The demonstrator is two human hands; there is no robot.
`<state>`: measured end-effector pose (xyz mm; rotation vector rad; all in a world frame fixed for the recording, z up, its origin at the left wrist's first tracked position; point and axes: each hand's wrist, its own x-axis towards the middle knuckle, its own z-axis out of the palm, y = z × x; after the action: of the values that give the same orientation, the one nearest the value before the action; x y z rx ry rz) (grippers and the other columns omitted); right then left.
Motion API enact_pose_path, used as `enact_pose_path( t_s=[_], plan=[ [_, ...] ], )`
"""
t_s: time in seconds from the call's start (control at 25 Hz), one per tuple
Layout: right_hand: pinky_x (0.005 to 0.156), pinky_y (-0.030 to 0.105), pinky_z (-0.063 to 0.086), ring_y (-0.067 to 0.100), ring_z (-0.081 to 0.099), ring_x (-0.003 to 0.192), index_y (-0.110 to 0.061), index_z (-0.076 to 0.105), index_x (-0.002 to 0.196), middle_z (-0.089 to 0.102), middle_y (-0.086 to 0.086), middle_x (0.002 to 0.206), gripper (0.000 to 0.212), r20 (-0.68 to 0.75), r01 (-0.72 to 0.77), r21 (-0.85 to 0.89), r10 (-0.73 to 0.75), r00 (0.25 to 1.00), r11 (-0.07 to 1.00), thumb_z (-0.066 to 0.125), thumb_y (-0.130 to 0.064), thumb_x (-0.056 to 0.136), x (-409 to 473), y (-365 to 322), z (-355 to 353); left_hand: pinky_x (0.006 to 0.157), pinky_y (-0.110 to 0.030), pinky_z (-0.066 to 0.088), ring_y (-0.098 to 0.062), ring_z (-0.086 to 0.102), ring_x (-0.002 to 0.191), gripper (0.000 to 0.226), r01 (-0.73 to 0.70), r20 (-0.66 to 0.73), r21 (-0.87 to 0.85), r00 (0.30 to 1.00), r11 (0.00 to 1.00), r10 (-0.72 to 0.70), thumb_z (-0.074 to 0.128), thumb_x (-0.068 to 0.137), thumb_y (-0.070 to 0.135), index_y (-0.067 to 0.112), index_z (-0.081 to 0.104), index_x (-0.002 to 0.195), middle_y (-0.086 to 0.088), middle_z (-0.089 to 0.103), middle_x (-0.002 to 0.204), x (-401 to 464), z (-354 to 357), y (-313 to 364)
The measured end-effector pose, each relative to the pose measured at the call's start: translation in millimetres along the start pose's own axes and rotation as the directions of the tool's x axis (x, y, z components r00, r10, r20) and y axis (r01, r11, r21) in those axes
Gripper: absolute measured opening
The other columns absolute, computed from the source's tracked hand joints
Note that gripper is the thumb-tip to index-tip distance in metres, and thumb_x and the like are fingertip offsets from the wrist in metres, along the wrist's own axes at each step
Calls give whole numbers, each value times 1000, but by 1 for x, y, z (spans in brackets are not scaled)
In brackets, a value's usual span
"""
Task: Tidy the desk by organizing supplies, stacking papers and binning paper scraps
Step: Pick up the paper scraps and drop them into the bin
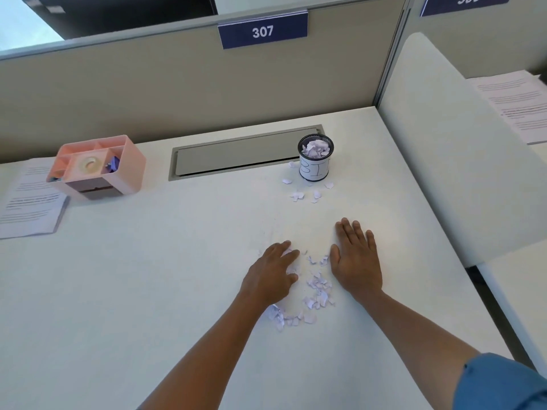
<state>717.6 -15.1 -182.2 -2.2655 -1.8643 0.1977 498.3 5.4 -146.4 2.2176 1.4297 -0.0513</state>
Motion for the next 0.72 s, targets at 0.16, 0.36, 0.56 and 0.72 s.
enact_pose_path(
  t_s=[0.16, 0.36, 0.56, 0.72],
  plan=[
    [122, 48, 16, 24, 26, 148, -12, 35, 151, 33, 4, 159, 59, 0, 2, 6, -2, 1000, 1000, 35, -31, 94, -2, 0, -1, 93, -39, 54, -17, 32, 143, 52, 4, -52, 52, 999, 999, -1, 58, 96, 10, 27, 49, 145, 5, 37, 156, -19, 5, 3],
    [123, 47, 14, 24, 23, 149, -13, 33, 152, 29, 4, 160, 58, 23, 0, 4, 0, 1000, 1000, 42, -28, 97, -2, -1, 0, 69, -36, 51, -20, 53, 104, 40, 30, -160, 57, 987, 998, -20, 50, 92, -5, 21, 62, 119, 3, 56, 114, -25, 11, 4],
    [123, 47, 14, 24, 23, 149, -13, 33, 152, 30, 4, 160, 58, 15, 7, 4, -8, 1000, 1000, 39, -30, 97, -2, -1, 0, 66, -29, 41, -22, 57, 90, 25, 15, -182, 6, 983, 1000, -13, 48, 96, 2, 20, 65, 104, -1, 57, 99, -12, 1, 1],
    [123, 46, 15, 24, 25, 149, -13, 35, 151, 31, 3, 159, 60, 0, 17, 2, -17, 1000, 1000, 32, -34, 94, -2, 0, 1, 67, -27, 44, -21, 61, 87, 23, -6, -239, -52, 971, 999, -7, 53, 99, 5, 20, 68, 105, -1, 62, 101, 15, -19, 8]
  ],
)
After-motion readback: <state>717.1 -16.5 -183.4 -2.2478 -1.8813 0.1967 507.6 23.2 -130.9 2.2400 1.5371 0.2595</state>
